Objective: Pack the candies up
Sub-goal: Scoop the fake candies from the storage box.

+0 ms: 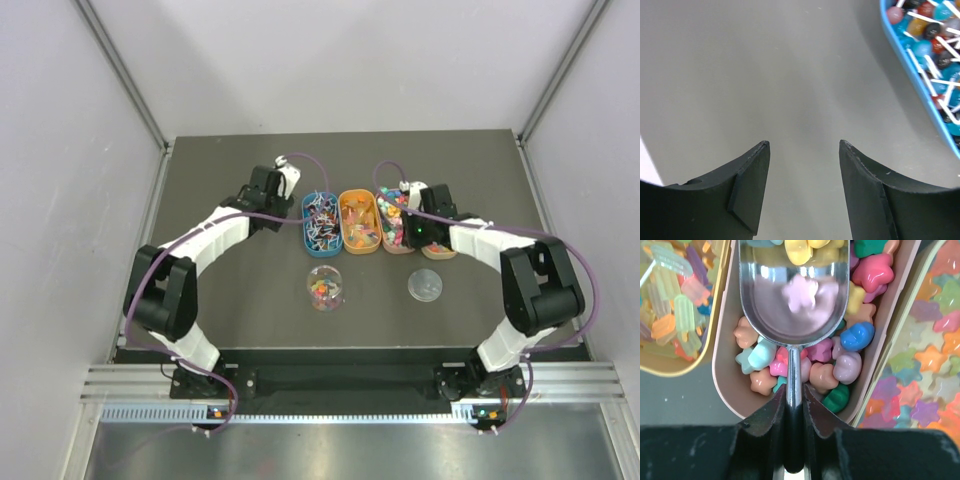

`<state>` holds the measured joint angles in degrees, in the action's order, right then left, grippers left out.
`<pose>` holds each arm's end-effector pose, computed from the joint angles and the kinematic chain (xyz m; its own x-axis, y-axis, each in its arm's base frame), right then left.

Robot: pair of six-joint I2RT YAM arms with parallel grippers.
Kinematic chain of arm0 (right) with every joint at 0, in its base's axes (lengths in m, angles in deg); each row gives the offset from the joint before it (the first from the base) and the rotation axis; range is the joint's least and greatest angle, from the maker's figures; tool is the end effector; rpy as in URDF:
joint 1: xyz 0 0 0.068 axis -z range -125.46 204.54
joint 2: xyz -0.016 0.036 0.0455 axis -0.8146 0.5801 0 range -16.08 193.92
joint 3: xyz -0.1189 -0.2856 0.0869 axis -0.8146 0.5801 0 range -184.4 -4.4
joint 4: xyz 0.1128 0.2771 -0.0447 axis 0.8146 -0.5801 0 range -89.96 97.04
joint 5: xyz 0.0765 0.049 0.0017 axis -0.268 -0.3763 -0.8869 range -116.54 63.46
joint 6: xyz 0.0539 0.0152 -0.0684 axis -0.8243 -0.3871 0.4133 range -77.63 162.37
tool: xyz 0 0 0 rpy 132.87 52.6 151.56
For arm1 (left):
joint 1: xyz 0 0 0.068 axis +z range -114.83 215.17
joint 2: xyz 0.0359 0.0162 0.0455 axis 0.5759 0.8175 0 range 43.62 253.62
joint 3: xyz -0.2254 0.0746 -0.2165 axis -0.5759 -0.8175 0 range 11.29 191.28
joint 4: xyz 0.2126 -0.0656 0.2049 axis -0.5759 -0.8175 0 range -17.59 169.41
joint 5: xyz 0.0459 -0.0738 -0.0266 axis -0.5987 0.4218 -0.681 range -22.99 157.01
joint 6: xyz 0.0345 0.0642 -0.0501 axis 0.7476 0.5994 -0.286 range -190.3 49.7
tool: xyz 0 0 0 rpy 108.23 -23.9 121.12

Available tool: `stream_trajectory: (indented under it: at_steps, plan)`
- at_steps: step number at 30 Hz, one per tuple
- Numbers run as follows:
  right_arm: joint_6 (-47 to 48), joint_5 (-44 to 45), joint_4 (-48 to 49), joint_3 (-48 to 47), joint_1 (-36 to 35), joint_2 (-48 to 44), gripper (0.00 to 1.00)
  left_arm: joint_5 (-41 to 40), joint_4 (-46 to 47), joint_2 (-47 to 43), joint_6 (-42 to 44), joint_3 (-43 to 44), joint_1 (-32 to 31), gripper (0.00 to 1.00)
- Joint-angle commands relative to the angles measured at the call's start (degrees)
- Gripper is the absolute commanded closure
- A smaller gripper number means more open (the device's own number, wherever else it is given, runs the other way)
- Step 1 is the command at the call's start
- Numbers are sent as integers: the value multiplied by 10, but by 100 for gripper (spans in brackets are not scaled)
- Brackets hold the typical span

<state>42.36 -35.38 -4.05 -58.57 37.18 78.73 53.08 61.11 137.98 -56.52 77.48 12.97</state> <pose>0.3763 0.1304 0.1649 -0.7493 -0.2341 -0.6195 -0.3856 0.9147 0.1207 0.4052 -0.1449 0.2342 -0.6012 0.4950 -0.6273 0.3669 0.8684 0.3336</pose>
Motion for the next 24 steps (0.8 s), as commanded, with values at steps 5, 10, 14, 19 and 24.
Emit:
stream_trajectory:
  at_steps: [5,10,14,19,24]
  plan:
    - [5,-4,34,70,-7,-95,100,-21,6,-26,45,34,22,37]
    - [5,-6,49,94,-7,-146,100,-28,16,-22,47,28,43,37]
    - [4,-10,67,113,-7,-176,100,-29,18,-22,49,24,55,37]
    - [7,-21,78,124,-8,-215,100,-31,27,-20,57,22,64,37]
    - [52,-76,75,149,-14,-312,100,-35,27,-23,50,25,67,37]
